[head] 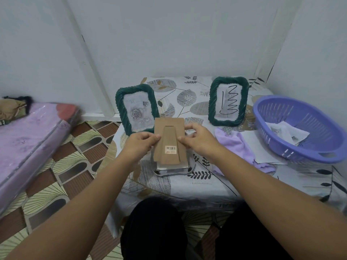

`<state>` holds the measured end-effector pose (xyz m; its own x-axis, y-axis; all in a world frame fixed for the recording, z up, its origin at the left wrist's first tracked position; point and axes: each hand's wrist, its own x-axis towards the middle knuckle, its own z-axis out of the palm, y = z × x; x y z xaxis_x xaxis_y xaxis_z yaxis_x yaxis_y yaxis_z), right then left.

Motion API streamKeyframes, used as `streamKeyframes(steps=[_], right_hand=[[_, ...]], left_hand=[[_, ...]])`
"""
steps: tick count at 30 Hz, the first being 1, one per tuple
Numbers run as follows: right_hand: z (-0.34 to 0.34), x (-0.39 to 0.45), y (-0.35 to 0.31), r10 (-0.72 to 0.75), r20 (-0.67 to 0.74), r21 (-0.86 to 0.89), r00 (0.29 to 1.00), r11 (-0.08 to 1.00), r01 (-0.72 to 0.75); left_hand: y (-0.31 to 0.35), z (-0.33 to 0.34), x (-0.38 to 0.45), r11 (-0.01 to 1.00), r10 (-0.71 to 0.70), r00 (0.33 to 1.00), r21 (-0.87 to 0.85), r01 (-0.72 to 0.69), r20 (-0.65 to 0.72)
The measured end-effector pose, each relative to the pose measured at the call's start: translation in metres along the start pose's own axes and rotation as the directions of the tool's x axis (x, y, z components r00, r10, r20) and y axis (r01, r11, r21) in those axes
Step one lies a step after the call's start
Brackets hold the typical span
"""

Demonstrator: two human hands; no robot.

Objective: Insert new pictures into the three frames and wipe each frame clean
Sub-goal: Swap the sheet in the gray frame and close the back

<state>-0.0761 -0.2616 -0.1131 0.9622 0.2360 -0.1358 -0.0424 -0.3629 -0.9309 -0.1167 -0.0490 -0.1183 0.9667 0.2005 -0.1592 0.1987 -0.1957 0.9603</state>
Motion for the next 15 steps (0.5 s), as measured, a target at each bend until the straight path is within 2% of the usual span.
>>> streamKeyframes(steps=[6, 15], right_hand=[[0.003, 0.006, 0.014, 0.036, 0.02, -0.088, 0.999, 0.996, -0.034], [0.001, 0.015, 0.023, 0.05, 0.013, -0.22, 0.999, 0.974, -0.046]], left_hand=[[-0.016, 0.003, 0.002, 0.98, 0.083, 0.995, 0.186, -0.071, -0.059], [-0.019, 0.011, 0.003, 0.884, 0.157, 0.982, 0.459, -0.093, -0.104]])
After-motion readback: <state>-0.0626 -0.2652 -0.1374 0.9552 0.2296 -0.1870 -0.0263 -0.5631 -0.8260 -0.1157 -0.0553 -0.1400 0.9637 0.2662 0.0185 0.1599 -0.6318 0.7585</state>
